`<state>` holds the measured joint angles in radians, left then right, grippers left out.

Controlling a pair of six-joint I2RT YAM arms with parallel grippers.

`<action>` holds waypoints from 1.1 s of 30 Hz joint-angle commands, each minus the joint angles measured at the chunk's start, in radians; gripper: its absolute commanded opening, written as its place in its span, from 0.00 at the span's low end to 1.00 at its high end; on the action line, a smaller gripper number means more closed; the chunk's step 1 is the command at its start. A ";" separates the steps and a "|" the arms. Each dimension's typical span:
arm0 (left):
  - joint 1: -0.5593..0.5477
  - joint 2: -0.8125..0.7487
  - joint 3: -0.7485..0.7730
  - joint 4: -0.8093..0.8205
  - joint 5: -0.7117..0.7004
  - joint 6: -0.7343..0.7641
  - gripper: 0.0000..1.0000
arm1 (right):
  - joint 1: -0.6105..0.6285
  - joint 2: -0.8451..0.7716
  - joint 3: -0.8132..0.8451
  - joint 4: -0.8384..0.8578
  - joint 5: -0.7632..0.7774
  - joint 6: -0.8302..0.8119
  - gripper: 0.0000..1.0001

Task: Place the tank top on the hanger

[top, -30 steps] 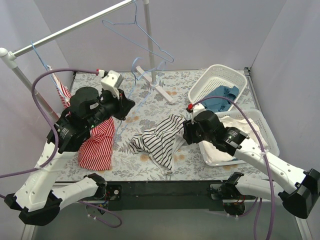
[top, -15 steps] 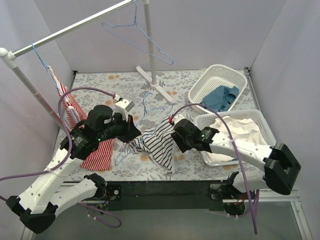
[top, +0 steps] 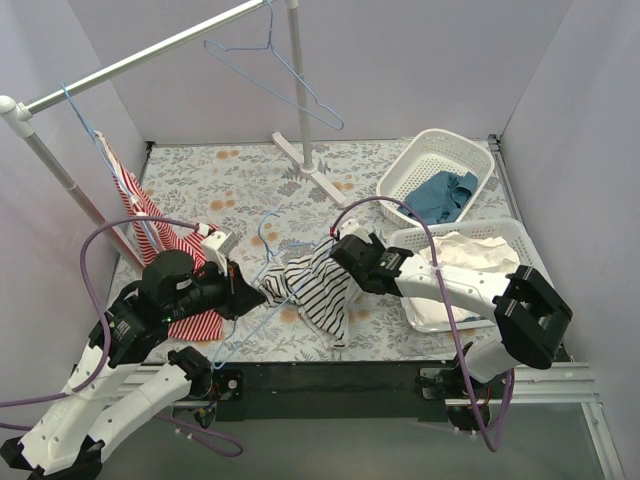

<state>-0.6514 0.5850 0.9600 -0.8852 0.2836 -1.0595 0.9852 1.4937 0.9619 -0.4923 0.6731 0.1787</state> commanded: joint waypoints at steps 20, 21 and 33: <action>-0.004 -0.082 -0.205 0.187 0.167 -0.128 0.00 | 0.001 0.034 0.342 -0.054 -0.049 -0.015 0.01; -0.004 -0.077 -0.210 0.231 0.172 -0.129 0.00 | 0.001 0.033 0.350 -0.061 -0.050 -0.012 0.01; -0.004 -0.028 -0.247 0.370 0.057 -0.188 0.00 | -0.005 -0.003 0.414 -0.134 -0.075 0.013 0.01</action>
<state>-0.6521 0.5449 0.7261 -0.5789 0.3820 -1.2339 0.9840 1.5288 1.3151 -0.6037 0.6128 0.1726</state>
